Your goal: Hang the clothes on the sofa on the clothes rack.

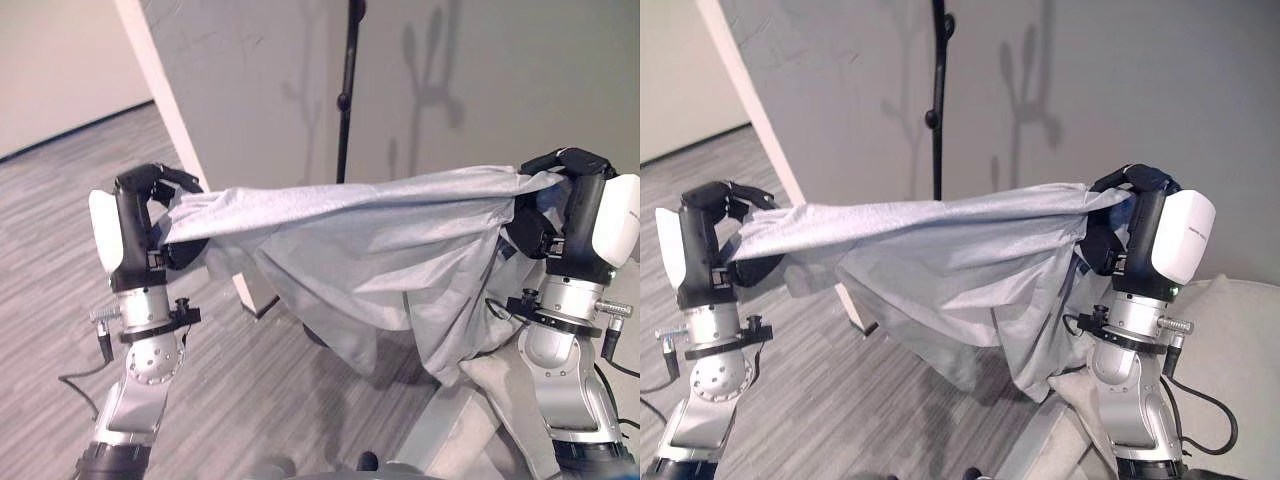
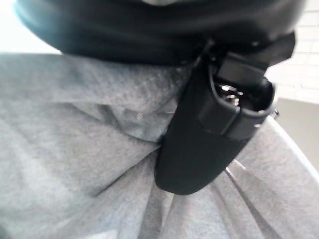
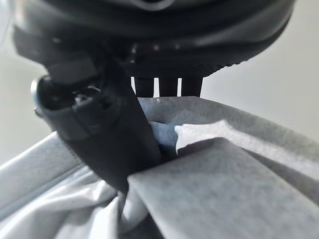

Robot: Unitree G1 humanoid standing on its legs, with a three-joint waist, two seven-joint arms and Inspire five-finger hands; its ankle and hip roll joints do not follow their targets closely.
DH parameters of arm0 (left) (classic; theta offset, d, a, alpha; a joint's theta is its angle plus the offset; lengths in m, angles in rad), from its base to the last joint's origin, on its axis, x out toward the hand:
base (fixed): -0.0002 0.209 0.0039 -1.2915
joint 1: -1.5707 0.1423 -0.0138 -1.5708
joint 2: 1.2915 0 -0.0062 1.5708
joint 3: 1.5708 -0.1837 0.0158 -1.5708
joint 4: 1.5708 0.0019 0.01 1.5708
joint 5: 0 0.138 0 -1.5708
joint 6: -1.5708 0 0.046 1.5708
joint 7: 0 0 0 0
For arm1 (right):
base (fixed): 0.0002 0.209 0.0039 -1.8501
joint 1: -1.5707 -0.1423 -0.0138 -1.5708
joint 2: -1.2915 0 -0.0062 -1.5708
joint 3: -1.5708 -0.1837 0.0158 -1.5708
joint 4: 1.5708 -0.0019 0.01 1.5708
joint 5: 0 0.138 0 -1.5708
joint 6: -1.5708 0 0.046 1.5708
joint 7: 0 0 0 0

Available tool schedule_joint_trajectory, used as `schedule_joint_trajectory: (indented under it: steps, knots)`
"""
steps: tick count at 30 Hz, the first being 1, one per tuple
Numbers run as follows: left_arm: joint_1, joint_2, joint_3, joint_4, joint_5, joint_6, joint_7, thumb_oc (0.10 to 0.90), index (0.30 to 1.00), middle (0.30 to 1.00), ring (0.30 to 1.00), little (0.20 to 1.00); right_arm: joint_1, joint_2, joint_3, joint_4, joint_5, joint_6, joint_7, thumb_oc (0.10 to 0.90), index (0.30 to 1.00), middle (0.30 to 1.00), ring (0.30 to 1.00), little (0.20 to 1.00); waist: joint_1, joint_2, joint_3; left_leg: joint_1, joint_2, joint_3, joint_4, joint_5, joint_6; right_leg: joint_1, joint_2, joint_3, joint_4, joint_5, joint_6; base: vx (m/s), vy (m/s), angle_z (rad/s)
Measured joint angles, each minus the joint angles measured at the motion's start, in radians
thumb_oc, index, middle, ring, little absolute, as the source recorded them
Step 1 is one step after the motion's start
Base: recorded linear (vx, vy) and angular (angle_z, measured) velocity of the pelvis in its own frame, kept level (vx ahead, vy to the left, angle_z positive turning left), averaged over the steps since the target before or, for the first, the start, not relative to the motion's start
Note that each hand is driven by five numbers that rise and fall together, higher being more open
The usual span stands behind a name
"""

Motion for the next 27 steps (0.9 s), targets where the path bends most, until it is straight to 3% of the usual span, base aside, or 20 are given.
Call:
schedule_joint_trajectory:
  steps: [2, 3, 5, 6, 7, 8, 9, 12, 13, 15, 20, 27]
  knots:
    - [-0.023, 0.005, 0.006, 0.031, 0.0, -0.011, 0.006, 0.4, 0.3, 0.3, 0.3, 0.3, -0.033, 0.002, 0.008, 0.036, 0.005, -0.018, -0.001, 0.4, 0.3, 0.3, 0.3, 0.3, 0.019, -0.024, 0.015, -0.102, 0.015, -0.009, 0.186, -0.006, -0.009, 0.024, -0.007, 0.012, -0.038, 0.0, -0.035, 0.09, 0.154, 0.01]
    - [-0.03, 0.025, 0.011, 0.042, 0.001, -0.008, 0.016, 0.4, 0.3, 0.3, 0.3, 0.3, -0.044, 0.01, 0.024, 0.047, 0.026, -0.024, 0.001, 0.4, 0.3, 0.3, 0.3, 0.3, 0.031, -0.048, 0.013, -0.112, 0.064, 0.005, 0.105, -0.049, 0.034, 0.026, -0.012, 0.005, -0.066, 0.011, -0.025, 0.15, 0.256, 0.0]
    - [-0.033, 0.043, 0.018, 0.044, 0.001, -0.007, 0.029, 0.4, 0.3, 0.3, 0.3, 0.3, -0.053, 0.008, 0.029, 0.054, 0.028, -0.038, 0.001, 0.4, 0.3, 0.3, 0.3, 0.3, 0.036, -0.056, 0.013, -0.113, 0.124, -0.005, -0.004, -0.043, 0.034, 0.019, -0.013, -0.003, -0.061, 0.011, -0.023, 0.15, 0.244, -0.06]
    - [-0.051, 0.08, 0.017, 0.057, 0.005, -0.003, 0.037, 0.4, 0.3, 0.3, 0.3, 0.3, -0.076, 0.01, 0.043, 0.084, 0.029, -0.05, -0.011, 0.4, 0.3, 0.3, 0.3, 0.3, 0.039, -0.06, 0.005, -0.089, 0.173, -0.024, -0.141, -0.04, 0.035, 0.014, -0.011, 0.009, -0.064, 0.011, -0.01, 0.14, 0.227, -0.07]
    - [-0.075, 0.101, 0.017, 0.062, 0.021, 0.011, 0.037, 0.4, 0.3, 0.3, 0.3, 0.3, -0.093, 0.002, 0.046, 0.098, 0.028, -0.05, -0.01, 0.4, 0.3, 0.3, 0.3, 0.3, 0.037, -0.06, 0.006, -0.072, 0.184, -0.039, -0.212, -0.024, 0.009, 0.014, -0.013, 0.017, -0.074, 0.021, 0.008, 0.22, 0.32, -0.06]
    - [-0.097, 0.108, 0.018, 0.067, 0.041, 0.017, 0.04, 0.4, 0.3, 0.3, 0.3, 0.3, -0.107, -0.013, 0.045, 0.111, 0.027, -0.051, -0.01, 0.4, 0.3, 0.3, 0.3, 0.3, 0.041, -0.049, 0.002, -0.052, 0.194, -0.056, -0.281, -0.024, 0.006, 0.008, -0.016, 0.015, -0.077, 0.022, 0.01, 0.2, 0.253, -0.05]
    - [-0.14, 0.115, 0.018, 0.069, 0.082, 0.02, 0.045, 0.4, 0.3, 0.3, 0.3, 0.3, -0.111, -0.043, 0.033, 0.112, 0.02, -0.047, -0.01, 0.4, 0.3, 0.3, 0.3, 0.3, 0.034, -0.024, -0.002, -0.01, 0.189, -0.03, -0.369, 0.035, -0.007, 0.023, -0.036, 0.017, -0.094, 0.039, 0.046, 0.21, 0.24, 0.02]
    - [-0.182, 0.192, 0.021, 0.053, 0.114, 0.035, 0.058, 0.4, 0.3, 0.3, 0.3, 0.3, -0.119, -0.044, 0.034, 0.11, 0.019, -0.037, -0.011, 0.4, 0.3, 0.3, 0.3, 0.3, 0.032, -0.051, -0.014, 0.057, 0.112, 0.012, -0.437, 0.147, 0.002, 0.069, -0.116, 0.035, -0.124, 0.049, 0.075, 0.13, 0.16, -0.04]
    - [-0.2, 0.249, 0.031, 0.049, 0.121, 0.035, 0.07, 0.4, 0.3, 0.3, 0.3, 0.3, -0.131, -0.042, 0.037, 0.108, 0.018, -0.036, -0.016, 0.4, 0.3, 0.3, 0.3, 0.3, 0.034, -0.076, -0.037, 0.072, 0.068, 0.024, -0.455, 0.154, 0.014, 0.082, -0.157, 0.04, -0.143, 0.057, 0.087, 0.12, 0.161, 0.03]
    - [-0.245, 0.311, 0.04, 0.069, 0.12, 0.035, 0.085, 0.4, 0.3, 0.3, 0.3, 0.3, -0.201, -0.046, 0.041, 0.162, -0.02, -0.035, -0.023, 0.4, 0.3, 0.3, 0.3, 0.3, 0.038, -0.095, -0.046, 0.101, 0.035, 0.039, -0.478, 0.163, 0.041, 0.092, -0.182, 0.036, -0.134, 0.071, 0.099, 0.12, 0.159, 0.0]
    - [-0.377, 0.359, -0.012, 0.173, 0.12, 0.04, 0.107, 0.4, 0.3, 0.3, 0.3, 0.3, -0.389, -0.052, 0.073, 0.295, -0.021, -0.016, -0.062, 0.4, 0.3, 0.3, 0.3, 0.3, 0.048, -0.097, -0.05, 0.172, 0.019, 0.068, -0.527, 0.162, 0.057, 0.117, -0.193, 0.043, -0.143, 0.098, 0.141, 0.08, 0.12, -0.13]
    - [-0.391, 0.353, -0.148, 0.207, 0.123, 0.034, 0.081, 0.4, 0.3, 0.3, 0.3, 0.3, -0.399, -0.116, 0.073, 0.363, -0.054, 0.058, -0.088, 0.4, 0.3, 0.3, 0.3, 0.3, 0.026, -0.078, -0.049, 0.21, 0.022, 0.098, -0.529, 0.148, 0.057, 0.133, -0.188, 0.061, -0.135, 0.097, 0.156, 0.06, 0.164, -0.17]
